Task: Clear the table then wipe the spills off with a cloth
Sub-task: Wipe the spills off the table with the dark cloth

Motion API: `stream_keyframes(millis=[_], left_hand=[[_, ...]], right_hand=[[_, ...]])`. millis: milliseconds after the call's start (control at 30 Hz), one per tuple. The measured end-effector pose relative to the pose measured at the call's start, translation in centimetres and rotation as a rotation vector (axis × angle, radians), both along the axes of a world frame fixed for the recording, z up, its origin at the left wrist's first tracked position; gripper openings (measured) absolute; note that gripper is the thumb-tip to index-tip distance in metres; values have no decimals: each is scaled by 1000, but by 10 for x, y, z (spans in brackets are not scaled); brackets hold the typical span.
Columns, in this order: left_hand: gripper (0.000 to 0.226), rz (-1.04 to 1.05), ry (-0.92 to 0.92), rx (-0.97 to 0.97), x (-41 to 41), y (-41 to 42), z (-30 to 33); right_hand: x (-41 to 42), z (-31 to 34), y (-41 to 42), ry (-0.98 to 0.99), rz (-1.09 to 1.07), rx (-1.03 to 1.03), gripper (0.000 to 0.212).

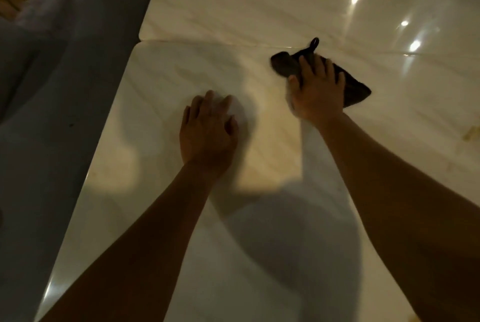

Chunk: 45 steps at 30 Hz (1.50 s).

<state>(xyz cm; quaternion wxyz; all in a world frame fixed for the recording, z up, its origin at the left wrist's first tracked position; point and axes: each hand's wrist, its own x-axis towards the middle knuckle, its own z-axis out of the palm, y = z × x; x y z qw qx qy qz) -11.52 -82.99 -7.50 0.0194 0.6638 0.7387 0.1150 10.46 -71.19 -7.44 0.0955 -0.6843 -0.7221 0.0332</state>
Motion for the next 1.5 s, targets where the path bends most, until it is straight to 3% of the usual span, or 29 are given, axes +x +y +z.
stream_keyframes(millis=[200,267,333,433,500,600,667,733,800,867,933,1067,1167,1267,1400,1500], left_hand=[[56,-6,36,1,1,-2,-1],[55,-1,33,5,1,-2,-2],[56,2,36,17,1,-1,-2],[53,-22,56,50,-1,0,-6],[52,-17,60,53,-1,-1,-7],[55,0,51,45,-1,-1,-7],[57,-1,58,33,-2,-1,-6],[57,-10,64,32,-2,-2,-6],[56,-16,48,68,-1,-2,-6],[54,-34,54,91,-3,-2,-9],[50,-78,71,102,-3,0,-9],[38,-134,111,113,10,-11,5],[41,-183,122,105,23,-41,14],[43,-230,125,112,36,-94,13],[39,-249,91,177,47,-165,10],[39,-264,85,194,45,-201,7]], right_hand=[[-27,-3,-22,-20,394,1,63],[-15,-5,1,-27,318,56,63],[4,-7,29,-38,106,140,62],[17,-2,49,49,-143,-16,62],[5,-3,37,64,-162,-12,63],[-17,-7,-18,15,58,117,61],[-14,-7,-52,-4,285,41,60],[7,-7,-50,-24,375,33,60],[34,-7,-25,-60,212,140,60],[61,-4,-5,-18,-33,71,60],[65,-3,-12,25,-126,7,61],[36,-4,-108,-9,168,114,59],[31,0,-205,5,403,34,57],[62,4,-230,-18,523,-18,56],[108,2,-186,-24,200,-9,57],[92,0,-198,10,18,-25,59]])
